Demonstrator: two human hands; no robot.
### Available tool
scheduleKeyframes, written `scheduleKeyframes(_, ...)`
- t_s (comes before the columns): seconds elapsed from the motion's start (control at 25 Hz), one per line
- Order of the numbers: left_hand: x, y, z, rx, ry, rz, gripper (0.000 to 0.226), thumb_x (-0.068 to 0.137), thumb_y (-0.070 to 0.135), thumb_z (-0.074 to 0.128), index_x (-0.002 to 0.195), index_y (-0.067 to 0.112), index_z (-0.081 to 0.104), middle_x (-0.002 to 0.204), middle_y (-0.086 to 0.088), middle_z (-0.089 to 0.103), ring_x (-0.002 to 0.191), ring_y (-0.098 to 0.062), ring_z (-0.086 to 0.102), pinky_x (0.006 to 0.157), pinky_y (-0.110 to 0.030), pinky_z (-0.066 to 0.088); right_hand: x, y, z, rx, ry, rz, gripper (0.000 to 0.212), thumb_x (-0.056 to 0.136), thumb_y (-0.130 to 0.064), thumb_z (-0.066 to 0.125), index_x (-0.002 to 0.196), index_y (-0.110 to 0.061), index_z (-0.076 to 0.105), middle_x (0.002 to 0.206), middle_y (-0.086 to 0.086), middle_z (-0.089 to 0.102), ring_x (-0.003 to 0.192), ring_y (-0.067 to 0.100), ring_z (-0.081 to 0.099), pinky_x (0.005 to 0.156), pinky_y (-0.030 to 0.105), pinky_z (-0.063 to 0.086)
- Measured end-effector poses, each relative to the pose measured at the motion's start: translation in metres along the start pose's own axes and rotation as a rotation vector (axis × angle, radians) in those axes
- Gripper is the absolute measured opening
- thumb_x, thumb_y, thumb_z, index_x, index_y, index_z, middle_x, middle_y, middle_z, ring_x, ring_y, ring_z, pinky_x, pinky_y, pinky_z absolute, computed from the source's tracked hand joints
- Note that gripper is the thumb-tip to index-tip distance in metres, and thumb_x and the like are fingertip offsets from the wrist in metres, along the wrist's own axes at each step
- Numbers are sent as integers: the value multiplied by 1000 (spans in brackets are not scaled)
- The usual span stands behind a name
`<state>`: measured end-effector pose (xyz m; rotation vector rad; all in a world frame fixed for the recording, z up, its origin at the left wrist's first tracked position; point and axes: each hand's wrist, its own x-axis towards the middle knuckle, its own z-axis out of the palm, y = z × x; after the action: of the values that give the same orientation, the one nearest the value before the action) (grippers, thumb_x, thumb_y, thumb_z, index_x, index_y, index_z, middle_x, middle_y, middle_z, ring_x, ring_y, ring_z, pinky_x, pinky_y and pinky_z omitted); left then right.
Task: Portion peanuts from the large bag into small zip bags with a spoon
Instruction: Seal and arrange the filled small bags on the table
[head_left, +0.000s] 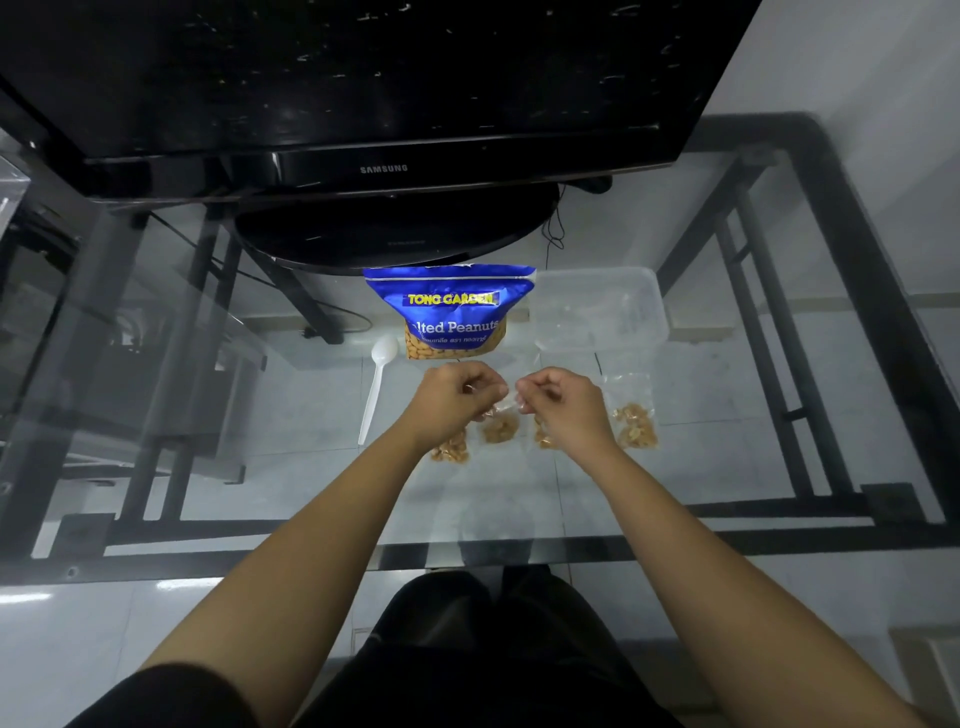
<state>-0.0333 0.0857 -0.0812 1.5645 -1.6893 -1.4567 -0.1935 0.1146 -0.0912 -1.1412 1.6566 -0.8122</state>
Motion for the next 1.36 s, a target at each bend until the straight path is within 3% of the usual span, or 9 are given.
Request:
scheduleKeyframes(0.12,3,0,-2,196,-24,61,15,88,19,62,88,5,66,79,-15,69,58,0,61,61,-14,48,-1,-3,-2,-157,42,-43,7,87,-21,62,84,-15,65,73,-3,65,71,15,66,68,27,52)
scheduleKeyframes(0.36,-5,0,-13,186,10,26,14,87,23,63,84,9,63,74,-6,67,57,4,60,56,-10,46,-4,-6,-9,-192,34,-40,8,88,-22,60,82,-17,64,73,-1,67,72,17,65,69,29,52)
scheduleKeyframes(0.52,-21,-8,0,-138,75,-75,24,81,31,69,95,12,63,83,0,68,74,-10,64,68,-29,53,1,-8,-15,118,-133,122,11,91,-18,57,82,-15,63,72,-1,65,69,12,62,64,22,50)
scheduleKeyframes(0.6,-28,-16,12,-208,25,-126,23,81,27,70,100,14,64,85,-1,69,68,-10,63,58,-30,51,1,-8,-17,219,-183,160,14,93,-17,54,91,-7,64,77,1,65,70,10,62,66,18,52)
scheduleKeyframes(0.8,-28,-26,24,0,259,-167,5,85,13,65,86,9,68,80,-7,69,70,-16,63,64,-26,52,-1,22,-21,-585,98,12,27,93,-19,49,118,-10,55,114,10,56,96,26,58,78,31,45)
scheduleKeyframes(0.96,-24,-28,33,300,287,-181,22,88,19,61,104,3,62,90,-15,68,82,-27,64,71,-28,50,-4,33,-10,-679,146,57,33,91,-20,55,121,-7,49,116,15,55,97,31,57,69,29,39)
scheduleKeyframes(1.12,-25,-29,42,514,320,-108,33,88,20,60,112,5,44,99,-19,63,85,-36,61,71,-39,46,-1,29,-6,-776,167,-11,35,88,-21,59,121,-15,50,113,10,61,103,30,54,76,38,48)
scheduleKeyframes(1.24,-30,-27,40,522,384,-93,37,86,20,62,111,4,40,105,-17,57,89,-35,59,71,-37,44,-2,33,-5,-652,172,-107,21,85,-10,60,105,-14,58,103,8,62,95,26,57,71,32,48)
scheduleKeyframes(1.36,-31,-22,36,326,483,23,32,87,23,62,109,4,48,104,-10,55,89,-23,55,70,-26,44,-8,33,-8,-282,105,-73,17,84,-6,62,99,-14,61,95,3,61,84,17,61,65,12,46)
